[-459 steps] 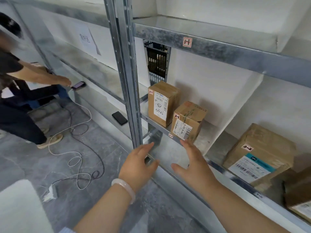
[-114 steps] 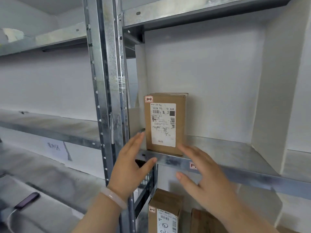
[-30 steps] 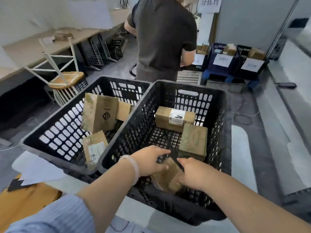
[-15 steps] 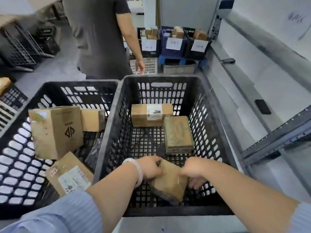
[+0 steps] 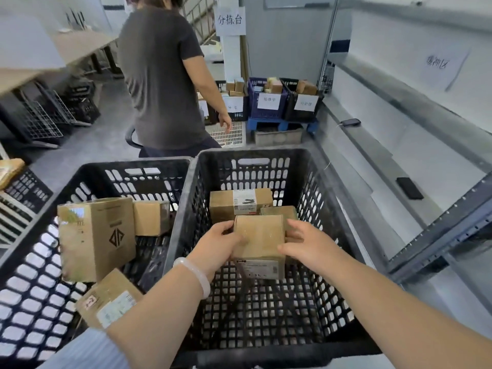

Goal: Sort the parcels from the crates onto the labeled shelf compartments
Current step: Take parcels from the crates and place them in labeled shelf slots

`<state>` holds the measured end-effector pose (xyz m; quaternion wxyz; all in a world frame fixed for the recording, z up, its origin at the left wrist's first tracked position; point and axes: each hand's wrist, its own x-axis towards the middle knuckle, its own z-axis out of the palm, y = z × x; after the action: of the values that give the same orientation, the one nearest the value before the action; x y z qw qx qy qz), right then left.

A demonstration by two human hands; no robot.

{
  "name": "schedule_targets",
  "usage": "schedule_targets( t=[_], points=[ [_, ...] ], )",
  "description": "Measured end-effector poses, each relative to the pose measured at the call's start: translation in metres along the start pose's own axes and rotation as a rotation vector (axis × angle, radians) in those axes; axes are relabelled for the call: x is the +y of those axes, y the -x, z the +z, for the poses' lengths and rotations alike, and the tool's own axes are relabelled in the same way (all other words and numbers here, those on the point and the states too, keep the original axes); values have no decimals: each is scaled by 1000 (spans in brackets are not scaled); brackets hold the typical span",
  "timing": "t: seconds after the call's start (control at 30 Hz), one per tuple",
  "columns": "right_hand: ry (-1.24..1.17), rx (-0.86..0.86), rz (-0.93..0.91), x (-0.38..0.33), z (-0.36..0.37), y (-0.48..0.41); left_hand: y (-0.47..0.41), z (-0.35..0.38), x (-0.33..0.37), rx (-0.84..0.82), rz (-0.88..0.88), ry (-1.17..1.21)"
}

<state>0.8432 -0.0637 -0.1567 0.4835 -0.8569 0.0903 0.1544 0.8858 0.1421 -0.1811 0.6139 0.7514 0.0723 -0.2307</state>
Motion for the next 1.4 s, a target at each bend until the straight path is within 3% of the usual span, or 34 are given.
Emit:
schedule_targets(
  t=[0.1,0.27,0.53,0.77,1.1,1.4],
  points=[
    [41,-6,-112,-14,-10,4,9,-2,23,-37,20,127],
    [118,73,-233,-27,-23,3,23,-8,52,46,26,304],
    [-203,54,-281,-28,-24,10,43,-9,66,10,173,261],
    [-348,165,-166,-31,-32,20,47,-4,51,-186,319,50],
    [-513,334,-146,-27,-53,51,42,20,59,-297,419,131],
    [-547,688,-118,14,-117,150,44,134,114,-622,539,91]
  ],
)
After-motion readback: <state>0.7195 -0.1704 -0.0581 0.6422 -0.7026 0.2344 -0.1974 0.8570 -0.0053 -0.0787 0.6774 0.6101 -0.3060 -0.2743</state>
